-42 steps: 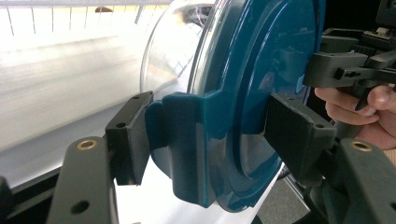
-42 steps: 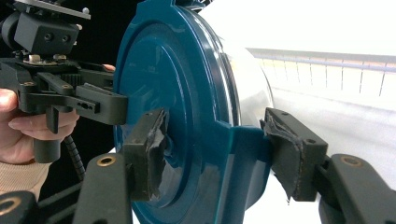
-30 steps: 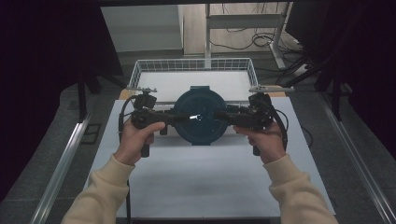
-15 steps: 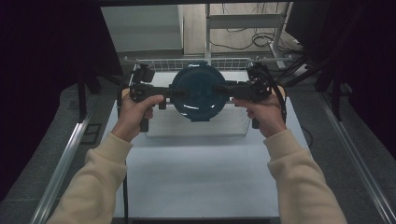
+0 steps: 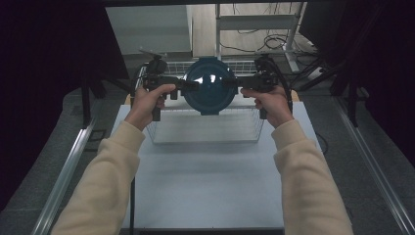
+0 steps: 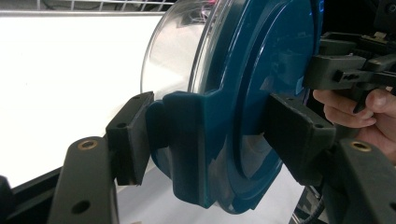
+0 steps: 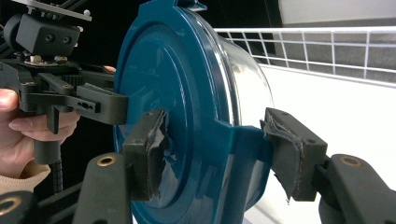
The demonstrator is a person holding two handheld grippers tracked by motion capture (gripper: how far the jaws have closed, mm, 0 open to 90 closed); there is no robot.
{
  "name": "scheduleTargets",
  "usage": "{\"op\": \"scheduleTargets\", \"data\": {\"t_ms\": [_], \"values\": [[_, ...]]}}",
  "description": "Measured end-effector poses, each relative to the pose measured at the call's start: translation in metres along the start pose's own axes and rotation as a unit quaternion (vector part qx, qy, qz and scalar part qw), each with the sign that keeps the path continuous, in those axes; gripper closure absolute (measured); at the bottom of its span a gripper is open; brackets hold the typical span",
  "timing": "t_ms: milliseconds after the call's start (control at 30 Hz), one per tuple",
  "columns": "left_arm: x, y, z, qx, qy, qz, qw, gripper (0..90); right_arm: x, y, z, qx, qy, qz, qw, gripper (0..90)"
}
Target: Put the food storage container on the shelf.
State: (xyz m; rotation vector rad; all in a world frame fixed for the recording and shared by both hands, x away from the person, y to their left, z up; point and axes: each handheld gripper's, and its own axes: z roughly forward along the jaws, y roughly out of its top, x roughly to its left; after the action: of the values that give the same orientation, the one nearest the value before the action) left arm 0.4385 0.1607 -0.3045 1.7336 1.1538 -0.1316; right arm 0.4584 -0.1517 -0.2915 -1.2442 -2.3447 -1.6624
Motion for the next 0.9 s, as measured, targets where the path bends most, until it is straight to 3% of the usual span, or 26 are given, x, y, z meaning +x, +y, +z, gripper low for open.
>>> {"op": "scheduleTargets", "data": {"t_ms": [33,67,200,300,333,367,433,467,500,533,633,900], "values": [[0.005,0.002,0.003,-0.005,-0.011,-0.018,0.9998,34.9,-0.002,0.000,0.001,0.001,0.000,0.002,1.0000,40.7],[0.008,0.003,0.003,-0.008,-0.014,-0.022,0.9996,35.7,-0.005,0.001,0.002,-0.005,0.002,0.009,0.9999,40.8],[0.011,0.007,0.006,-0.009,-0.016,-0.027,0.9995,36.2,-0.011,0.004,0.004,-0.008,0.004,0.020,0.9998,40.8],[0.015,0.012,0.008,0.000,-0.017,-0.032,0.9993,35.2,-0.014,0.006,0.006,-0.004,0.004,0.038,0.9993,40.7],[0.018,0.015,0.011,0.003,-0.019,-0.042,0.9989,34.8,-0.018,0.007,0.008,-0.006,0.003,0.059,0.9982,40.6],[0.018,0.015,0.011,0.003,-0.019,-0.042,0.9989,34.1,-0.018,0.007,0.008,-0.006,0.003,0.059,0.9982,40.6],[0.020,0.017,0.015,0.008,-0.021,-0.049,0.9986,32.9,-0.023,0.008,0.011,-0.006,0.003,0.088,0.9961,40.5],[0.024,0.017,0.020,0.011,-0.030,-0.064,0.9975,31.9,-0.029,0.007,0.013,-0.006,0.005,0.115,0.9933,40.5],[0.024,0.017,0.020,0.011,-0.030,-0.064,0.9975,31.3,-0.029,0.007,0.013,-0.006,0.005,0.115,0.9933,40.5],[0.030,0.017,0.023,0.013,-0.041,-0.081,0.9958,30.6,-0.031,0.008,0.015,-0.001,0.000,0.131,0.9914,40.5],[0.034,0.018,0.025,0.011,-0.047,-0.088,0.9950,30.4,-0.031,0.010,0.016,0.001,-0.006,0.136,0.9907,40.5],[0.038,0.018,0.028,0.002,-0.048,-0.102,0.9937,29.9,-0.034,0.009,0.020,0.001,-0.015,0.172,0.9850,40.1]]}}
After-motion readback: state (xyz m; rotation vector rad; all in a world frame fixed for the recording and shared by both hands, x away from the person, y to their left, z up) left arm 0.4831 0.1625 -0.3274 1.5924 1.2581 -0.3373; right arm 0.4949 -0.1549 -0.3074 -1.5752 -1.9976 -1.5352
